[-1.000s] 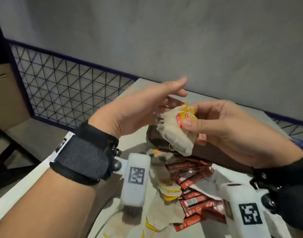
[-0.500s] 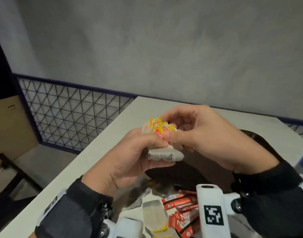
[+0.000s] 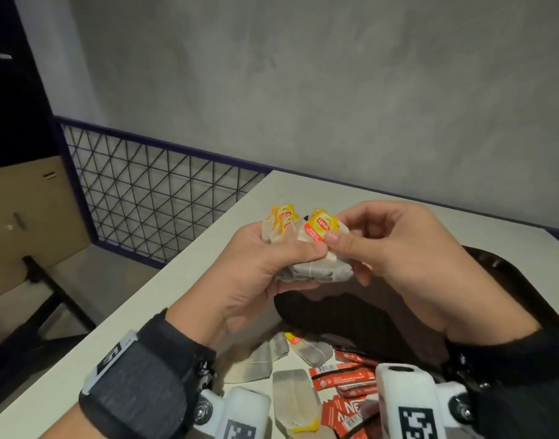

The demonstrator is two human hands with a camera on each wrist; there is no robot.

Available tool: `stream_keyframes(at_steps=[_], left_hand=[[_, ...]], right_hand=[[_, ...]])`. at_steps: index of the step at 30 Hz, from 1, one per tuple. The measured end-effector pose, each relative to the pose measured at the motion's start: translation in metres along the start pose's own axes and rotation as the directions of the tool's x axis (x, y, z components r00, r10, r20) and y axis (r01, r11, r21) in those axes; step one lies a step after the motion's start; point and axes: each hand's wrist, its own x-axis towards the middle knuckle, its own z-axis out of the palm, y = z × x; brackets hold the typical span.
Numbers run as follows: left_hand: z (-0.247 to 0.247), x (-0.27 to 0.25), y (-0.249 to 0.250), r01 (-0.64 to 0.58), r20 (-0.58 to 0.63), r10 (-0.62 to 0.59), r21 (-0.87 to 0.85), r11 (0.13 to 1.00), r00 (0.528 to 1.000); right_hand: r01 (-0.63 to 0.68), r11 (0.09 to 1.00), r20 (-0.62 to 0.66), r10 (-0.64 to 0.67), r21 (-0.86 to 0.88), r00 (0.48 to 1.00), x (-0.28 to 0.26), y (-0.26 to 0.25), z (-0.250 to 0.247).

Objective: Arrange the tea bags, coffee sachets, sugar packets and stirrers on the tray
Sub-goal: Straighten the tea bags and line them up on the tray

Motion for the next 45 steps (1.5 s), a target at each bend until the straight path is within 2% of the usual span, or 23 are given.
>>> stream_keyframes(at_steps=[5, 11, 16, 23, 28, 36, 41, 45], left_hand=[[0.000, 0.001, -0.001, -0.022, 0.000, 0.022, 0.024, 0.999, 1.000], [0.000, 0.002, -0.005, -0.029, 0.011, 0.028, 0.072, 0.997, 1.000], [-0.001, 0.006, -0.006, -0.025, -0.028, 0.026, 0.031, 0.999, 0.999], [-0.003, 0.008, -0.010, -0.070, -0.087, 0.073, 0.042, 0.997, 0.994], [-0.006, 0.009, -0.009, -0.101, -0.073, 0.106, 0.066, 0.993, 0.992], [-0.007, 0.009, -0.008, -0.092, -0.083, 0.095, 0.040, 0.995, 0.992], [-0.008, 0.010, -0.007, -0.087, -0.133, 0.095, 0.069, 0.994, 0.987], [-0.011, 0.013, -0.005, -0.100, -0.205, 0.113, 0.071, 0.992, 0.972]], right_hand=[[0.008, 0.995, 0.017, -0.010, 0.098, 1.000, -0.001, 0.000, -0.001], [-0.035, 0.999, 0.039, 0.034, 0.037, 0.999, -0.001, 0.003, -0.004], [-0.062, 0.998, 0.038, 0.061, 0.018, 0.997, 0.000, 0.004, -0.007], [-0.073, 0.996, 0.004, 0.073, 0.042, 0.997, 0.002, 0.007, -0.007], [-0.062, 0.997, -0.019, 0.063, 0.047, 0.998, 0.003, 0.010, -0.005], [-0.064, 0.996, 0.005, 0.064, 0.068, 0.998, 0.002, 0.008, -0.007], [-0.054, 0.996, -0.009, 0.053, -0.072, 0.999, 0.002, 0.008, -0.010], [-0.061, 0.979, 0.065, 0.075, -0.196, 0.995, -0.001, 0.004, -0.017]])
